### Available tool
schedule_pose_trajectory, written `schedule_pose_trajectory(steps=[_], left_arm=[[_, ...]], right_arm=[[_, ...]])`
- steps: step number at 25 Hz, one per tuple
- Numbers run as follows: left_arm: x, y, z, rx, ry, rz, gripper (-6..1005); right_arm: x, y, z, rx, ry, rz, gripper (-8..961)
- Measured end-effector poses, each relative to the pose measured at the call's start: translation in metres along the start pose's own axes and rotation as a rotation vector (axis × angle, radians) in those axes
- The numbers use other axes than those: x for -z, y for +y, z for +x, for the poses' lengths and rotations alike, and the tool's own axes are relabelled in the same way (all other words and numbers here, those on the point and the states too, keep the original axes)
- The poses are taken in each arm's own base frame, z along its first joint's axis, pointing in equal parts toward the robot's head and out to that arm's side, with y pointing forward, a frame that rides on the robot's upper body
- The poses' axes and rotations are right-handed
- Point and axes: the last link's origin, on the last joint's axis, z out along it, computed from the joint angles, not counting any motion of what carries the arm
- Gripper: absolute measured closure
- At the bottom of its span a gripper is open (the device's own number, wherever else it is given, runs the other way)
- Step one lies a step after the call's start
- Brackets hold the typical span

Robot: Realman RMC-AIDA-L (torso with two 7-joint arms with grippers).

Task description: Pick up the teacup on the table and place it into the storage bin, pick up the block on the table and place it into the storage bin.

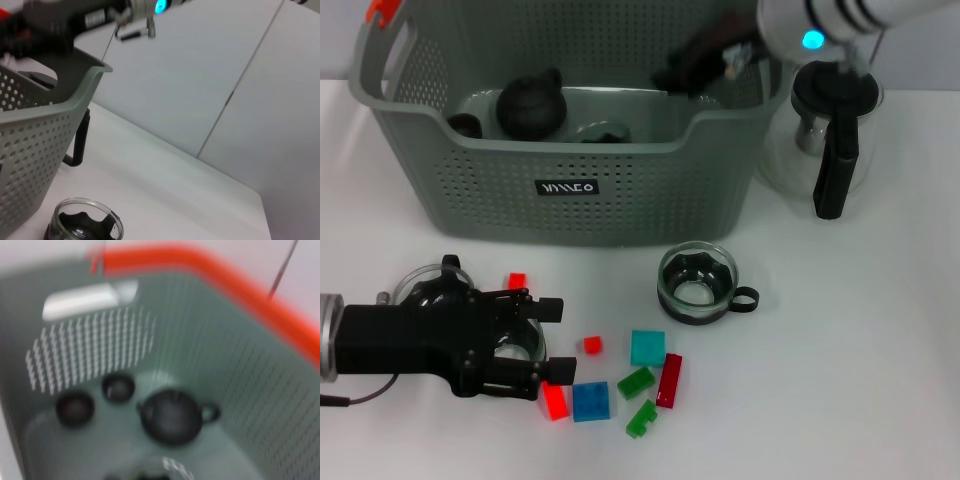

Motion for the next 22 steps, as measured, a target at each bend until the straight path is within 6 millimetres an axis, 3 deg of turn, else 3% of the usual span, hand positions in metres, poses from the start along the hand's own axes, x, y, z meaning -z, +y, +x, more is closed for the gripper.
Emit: schedule_pose_trajectory(steps=[8,12,16,22], left_arm=[[0.002,0.000,0.001,0.003,0.001,-0.001,95],[0.002,0.001,0.000,0.004,0.000,-0.004,94],[0.002,0.003,-0.001,0.006,0.002,-0.012,94],[0.002,0.005,-0.006,0.017,-0.009,-0.018,94]], right_arm=[[0.051,-0.004,-0.020,-0.045,-0.198,-0.062,526],[0.079,0.009,-0.013,-0.031,-0.225,-0.155,397],[0.102,0.034,0.003,-0.013,-0.184,-0.317,396],[0.105,0.055,0.028,-0.014,0.003,-0.444,397]])
